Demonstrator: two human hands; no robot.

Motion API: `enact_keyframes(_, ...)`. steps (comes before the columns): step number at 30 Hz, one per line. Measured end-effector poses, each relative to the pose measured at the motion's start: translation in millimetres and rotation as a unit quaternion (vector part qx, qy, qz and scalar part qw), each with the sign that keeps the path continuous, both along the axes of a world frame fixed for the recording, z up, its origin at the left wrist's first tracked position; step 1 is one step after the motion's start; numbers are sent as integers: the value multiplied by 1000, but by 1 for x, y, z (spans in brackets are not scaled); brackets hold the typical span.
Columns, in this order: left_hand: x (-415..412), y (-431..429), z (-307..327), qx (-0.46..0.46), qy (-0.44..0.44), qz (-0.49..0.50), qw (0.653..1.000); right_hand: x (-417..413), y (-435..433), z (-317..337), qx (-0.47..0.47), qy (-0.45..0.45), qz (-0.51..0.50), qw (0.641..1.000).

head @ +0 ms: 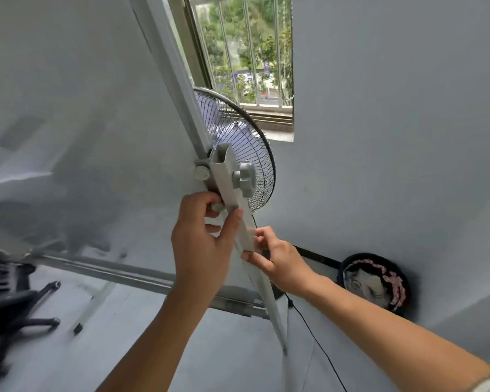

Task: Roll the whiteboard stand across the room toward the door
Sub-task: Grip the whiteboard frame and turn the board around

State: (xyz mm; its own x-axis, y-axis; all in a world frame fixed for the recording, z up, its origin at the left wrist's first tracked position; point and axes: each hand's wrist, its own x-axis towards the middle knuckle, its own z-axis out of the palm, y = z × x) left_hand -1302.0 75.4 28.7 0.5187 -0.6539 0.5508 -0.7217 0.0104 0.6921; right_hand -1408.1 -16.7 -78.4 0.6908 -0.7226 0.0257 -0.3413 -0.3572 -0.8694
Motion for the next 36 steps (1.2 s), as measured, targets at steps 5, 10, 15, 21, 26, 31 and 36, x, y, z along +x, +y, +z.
enact_keyframes(5,-10,10,7,9,-26,6,1000,-7,13,2,-24,20,-9,999)
enact_keyframes(10,-22,29,8,10,-36,-18,999,-21,40,3,-40,27,-44,998)
enact_keyframes(15,-28,72,9,-9,-45,-47,998,-31,93,1,-45,22,-98,994)
enact_keyframes(21,-31,151,8,-15,-43,-100,994,-39,186,-4,-42,26,-143,989)
enact_keyframes(26,-32,225,5,-11,-16,-116,993,-42,264,-2,-27,13,-149,988)
enact_keyframes(31,-40,289,8,-1,10,-119,993,-55,327,-3,-39,17,-138,990)
enact_keyframes(36,-60,351,9,-4,56,-108,993,-73,375,-5,-40,24,-103,994)
